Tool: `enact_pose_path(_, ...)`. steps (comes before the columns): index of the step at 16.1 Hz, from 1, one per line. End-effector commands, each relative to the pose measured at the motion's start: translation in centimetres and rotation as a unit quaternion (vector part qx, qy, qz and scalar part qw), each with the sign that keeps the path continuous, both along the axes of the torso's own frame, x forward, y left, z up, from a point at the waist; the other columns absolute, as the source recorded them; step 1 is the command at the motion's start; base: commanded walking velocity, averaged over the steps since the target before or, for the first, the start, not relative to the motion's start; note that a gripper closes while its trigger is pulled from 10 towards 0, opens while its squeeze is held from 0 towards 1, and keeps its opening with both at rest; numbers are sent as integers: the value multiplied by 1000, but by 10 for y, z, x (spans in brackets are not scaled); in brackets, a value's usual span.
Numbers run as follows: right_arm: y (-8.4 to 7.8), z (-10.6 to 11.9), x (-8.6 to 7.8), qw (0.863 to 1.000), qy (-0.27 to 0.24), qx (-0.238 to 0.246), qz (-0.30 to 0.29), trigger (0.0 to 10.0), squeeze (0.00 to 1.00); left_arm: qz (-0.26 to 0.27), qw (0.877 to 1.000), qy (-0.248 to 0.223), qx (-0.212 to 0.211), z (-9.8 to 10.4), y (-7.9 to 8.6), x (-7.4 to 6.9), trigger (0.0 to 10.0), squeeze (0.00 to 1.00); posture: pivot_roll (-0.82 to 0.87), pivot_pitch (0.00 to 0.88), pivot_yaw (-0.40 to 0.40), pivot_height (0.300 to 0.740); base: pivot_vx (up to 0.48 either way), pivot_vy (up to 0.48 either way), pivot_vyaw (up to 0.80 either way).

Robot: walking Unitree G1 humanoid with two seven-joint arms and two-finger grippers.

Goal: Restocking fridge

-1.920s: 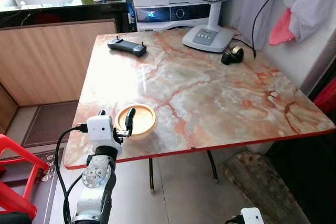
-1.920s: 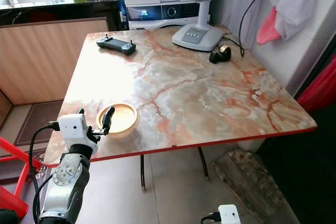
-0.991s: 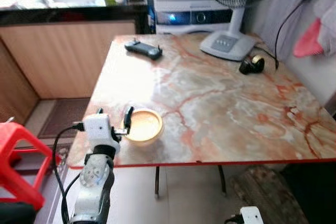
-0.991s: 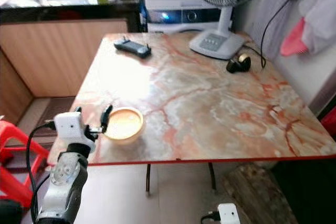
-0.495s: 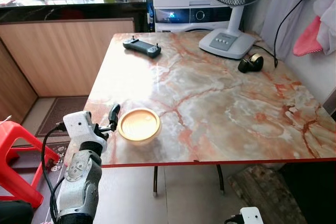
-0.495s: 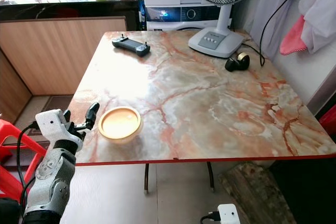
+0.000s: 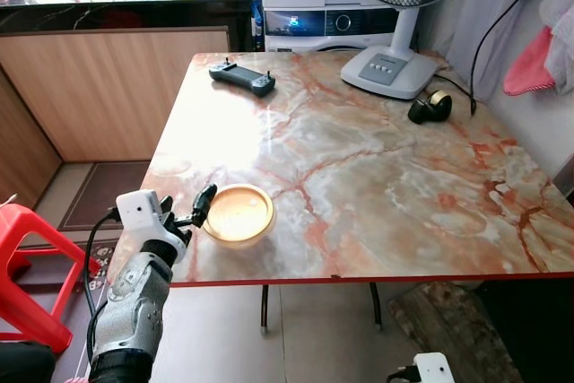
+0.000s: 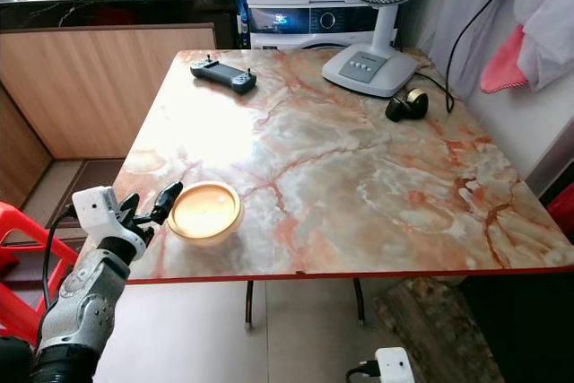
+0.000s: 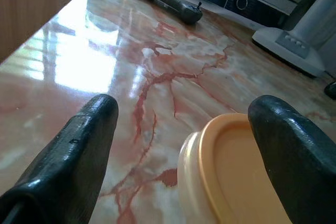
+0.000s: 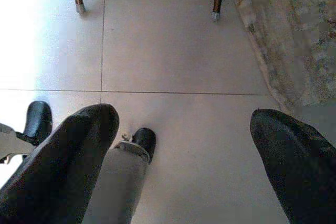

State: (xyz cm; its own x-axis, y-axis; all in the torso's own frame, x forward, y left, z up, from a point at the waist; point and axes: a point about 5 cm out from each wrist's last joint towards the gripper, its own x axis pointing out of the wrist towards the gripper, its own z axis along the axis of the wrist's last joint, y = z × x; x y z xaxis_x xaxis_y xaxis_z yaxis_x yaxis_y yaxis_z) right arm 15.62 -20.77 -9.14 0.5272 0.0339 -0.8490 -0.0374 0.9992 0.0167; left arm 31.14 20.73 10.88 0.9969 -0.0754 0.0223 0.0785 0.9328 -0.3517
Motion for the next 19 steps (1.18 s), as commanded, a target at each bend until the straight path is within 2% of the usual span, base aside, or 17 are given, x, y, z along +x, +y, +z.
enact_pose_path(1,-2,0,0,1000,0,-5,1,10000,0,-10,1000,4,-3,0,4,2,10000,1000,10,0,-44,740,0,0,0)
enact_pose_path(2,-2,1,1,1000,-1,-7,2,10000,0,-20,1000,5,-2,0,6,3,10000,275,7,0,-45,740,0,0,0)
enact_pose_path(3,-2,1,1,1000,-1,-8,3,10000,0,-29,1000,8,1,-2,9,3,10000,0,3,0,-45,740,0,0,0)
enact_pose_path(6,-3,1,2,1000,-3,-11,3,10000,0,-71,997,9,-11,-3,8,6,10000,0,0,0,-45,740,0,0,0)
enact_pose_path(10,-4,2,4,1000,-6,-14,1,10000,0,-91,994,-2,-55,-2,3,15,10000,0,-16,0,-47,740,0,0,0)
enact_pose_path(14,-6,3,5,1000,-7,-17,1,10000,0,-102,992,-9,-76,-1,1,19,10000,0,-17,0,-58,740,0,0,0)
enact_pose_path(16,-7,4,6,1000,-7,-17,3,10000,0,-100,990,-15,-101,-1,2,22,10000,0,-20,0,-63,740,0,0,0)
enact_pose_path(19,-8,4,6,1000,-8,-18,3,10000,0,-97,989,-12,-113,-6,3,21,10000,0,-23,0,-66,740,0,0,0)
